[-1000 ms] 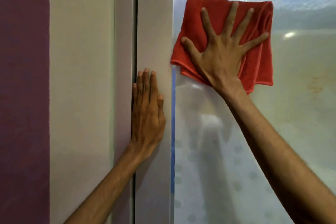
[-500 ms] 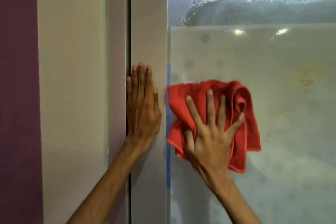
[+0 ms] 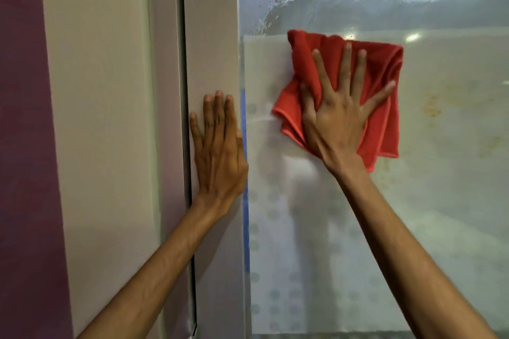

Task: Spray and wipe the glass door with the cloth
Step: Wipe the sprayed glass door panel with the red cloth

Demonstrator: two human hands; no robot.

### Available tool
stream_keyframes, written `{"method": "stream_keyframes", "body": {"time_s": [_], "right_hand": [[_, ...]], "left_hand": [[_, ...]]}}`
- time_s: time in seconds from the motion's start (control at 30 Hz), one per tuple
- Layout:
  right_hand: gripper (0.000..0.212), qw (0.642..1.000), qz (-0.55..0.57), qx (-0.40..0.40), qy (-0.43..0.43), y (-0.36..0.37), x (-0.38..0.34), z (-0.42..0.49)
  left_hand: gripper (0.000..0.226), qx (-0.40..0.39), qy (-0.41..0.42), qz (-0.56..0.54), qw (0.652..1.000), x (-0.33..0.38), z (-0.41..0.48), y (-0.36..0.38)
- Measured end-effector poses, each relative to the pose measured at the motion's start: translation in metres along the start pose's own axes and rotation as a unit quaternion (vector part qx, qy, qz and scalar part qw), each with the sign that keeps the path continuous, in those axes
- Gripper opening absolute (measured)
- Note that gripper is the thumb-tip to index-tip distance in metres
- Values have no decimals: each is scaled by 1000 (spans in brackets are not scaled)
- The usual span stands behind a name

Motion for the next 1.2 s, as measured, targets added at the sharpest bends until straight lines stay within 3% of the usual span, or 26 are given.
{"method": "stream_keyframes", "body": {"time_s": [0.1, 0.33, 0.47, 0.57, 0.73, 0.87, 1.03, 1.2], "right_hand": [[58, 1000, -5, 10, -29, 2, -15, -7], [76, 993, -43, -45, -100, 11, 16, -133], [69, 999, 0, -35, 2, 4, 49, -71], [66, 998, 25, -22, 54, 1, 36, -22], [64, 997, -5, -3, -79, 3, 15, -75], [69, 984, -29, -32, -172, 3, 49, -146], [67, 1000, -1, -9, -30, -7, 80, -63], [64, 998, -15, 0, -63, -1, 38, -63]], "left_hand": [[55, 18, -12, 1, 1000, 5, 0, 3], [74, -1, -2, -22, 1000, 17, 0, 4], [85, -6, 3, -36, 999, 23, -5, 6], [89, -25, 23, -33, 999, 41, -16, 12], [81, -31, 19, -42, 998, 49, -22, 17], [74, -25, 12, -27, 999, 47, -21, 16], [79, -13, -2, -7, 1000, 52, -24, 18], [66, -15, -20, 7, 1000, 50, -28, 21]]}}
Point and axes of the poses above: each hand's wrist, its own z-axis towards the middle knuckle, its own y-axis out of the palm, x = y × z, the point moved 8 cm from there along z, towards the middle knuckle, and after that the axes turned 3 degrees about -z, right-handed, at the moved point
